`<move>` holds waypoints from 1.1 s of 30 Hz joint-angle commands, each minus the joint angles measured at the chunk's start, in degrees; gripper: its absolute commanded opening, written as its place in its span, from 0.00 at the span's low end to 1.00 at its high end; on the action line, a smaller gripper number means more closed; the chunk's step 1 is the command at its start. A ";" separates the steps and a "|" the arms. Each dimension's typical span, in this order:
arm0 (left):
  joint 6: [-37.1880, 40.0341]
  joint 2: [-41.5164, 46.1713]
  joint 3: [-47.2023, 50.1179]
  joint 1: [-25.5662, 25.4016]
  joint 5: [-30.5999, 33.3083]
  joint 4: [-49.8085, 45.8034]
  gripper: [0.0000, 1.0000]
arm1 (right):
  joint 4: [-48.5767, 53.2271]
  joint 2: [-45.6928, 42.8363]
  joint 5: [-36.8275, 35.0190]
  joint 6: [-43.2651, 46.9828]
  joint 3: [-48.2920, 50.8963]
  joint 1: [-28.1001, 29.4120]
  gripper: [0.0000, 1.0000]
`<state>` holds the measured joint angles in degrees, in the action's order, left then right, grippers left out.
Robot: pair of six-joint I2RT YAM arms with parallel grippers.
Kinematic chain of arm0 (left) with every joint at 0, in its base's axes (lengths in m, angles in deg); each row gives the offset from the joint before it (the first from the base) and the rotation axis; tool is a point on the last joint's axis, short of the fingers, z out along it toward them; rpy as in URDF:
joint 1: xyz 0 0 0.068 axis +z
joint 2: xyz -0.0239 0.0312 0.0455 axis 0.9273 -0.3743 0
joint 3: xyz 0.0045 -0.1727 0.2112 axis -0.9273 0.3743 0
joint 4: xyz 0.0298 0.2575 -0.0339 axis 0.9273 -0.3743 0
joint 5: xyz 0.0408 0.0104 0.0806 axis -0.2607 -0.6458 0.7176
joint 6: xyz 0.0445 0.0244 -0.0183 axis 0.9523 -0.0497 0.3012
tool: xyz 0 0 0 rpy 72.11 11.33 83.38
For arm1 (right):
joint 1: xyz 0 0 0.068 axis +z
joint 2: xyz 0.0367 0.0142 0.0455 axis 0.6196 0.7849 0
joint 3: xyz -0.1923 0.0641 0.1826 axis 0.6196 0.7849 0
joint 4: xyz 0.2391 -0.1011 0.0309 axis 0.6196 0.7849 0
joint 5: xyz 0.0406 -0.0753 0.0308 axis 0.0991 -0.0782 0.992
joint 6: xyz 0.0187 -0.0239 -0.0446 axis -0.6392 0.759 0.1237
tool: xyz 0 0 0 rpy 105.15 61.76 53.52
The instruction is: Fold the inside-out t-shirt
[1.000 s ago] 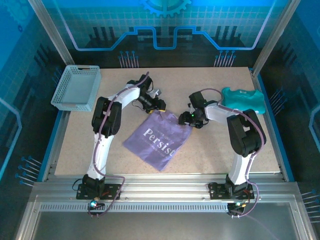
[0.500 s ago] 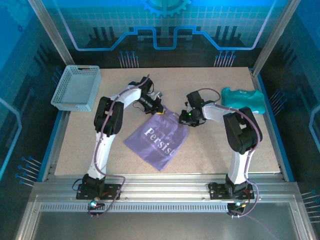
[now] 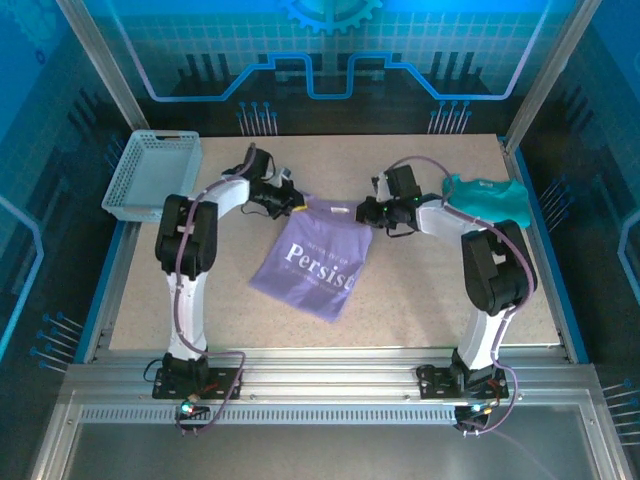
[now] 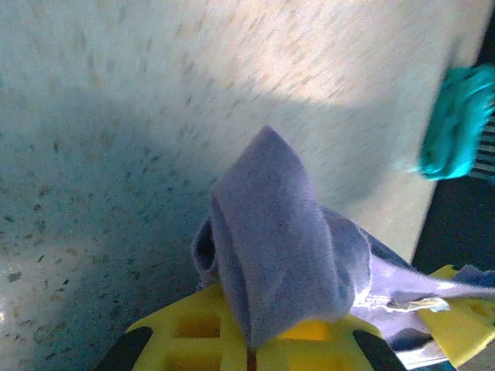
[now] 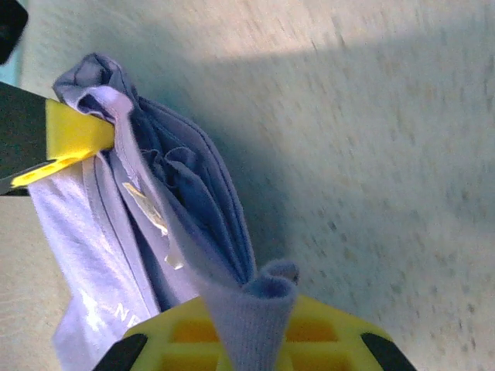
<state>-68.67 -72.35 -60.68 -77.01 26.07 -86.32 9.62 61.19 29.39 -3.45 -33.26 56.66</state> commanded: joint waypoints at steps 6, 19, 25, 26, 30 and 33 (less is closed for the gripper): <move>-11.96 6.12 -8.95 2.05 -1.03 16.56 0.00 | 9.67 1.47 -0.60 11.99 -25.10 -2.37 0.00; -14.00 17.43 7.34 1.96 1.39 41.92 0.00 | 17.03 1.93 0.97 26.02 -36.99 -0.64 0.00; -22.80 27.63 40.50 0.41 0.34 65.78 0.00 | 11.27 -8.95 2.74 23.86 -13.47 3.97 0.00; -22.74 30.35 45.97 -0.37 0.82 67.26 0.00 | 11.46 -11.27 2.25 23.47 -9.77 5.32 0.00; -18.20 40.21 58.03 -5.57 4.60 58.78 0.00 | 13.67 -17.71 -0.42 20.68 0.21 8.82 0.00; -13.05 44.88 59.10 -8.28 9.62 46.94 0.00 | 15.78 -17.76 -2.66 20.22 2.19 8.90 0.00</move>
<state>-86.81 -32.79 -0.92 -83.98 30.55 -35.13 25.31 45.45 29.34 18.34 -31.64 66.14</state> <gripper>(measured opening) 0.072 0.097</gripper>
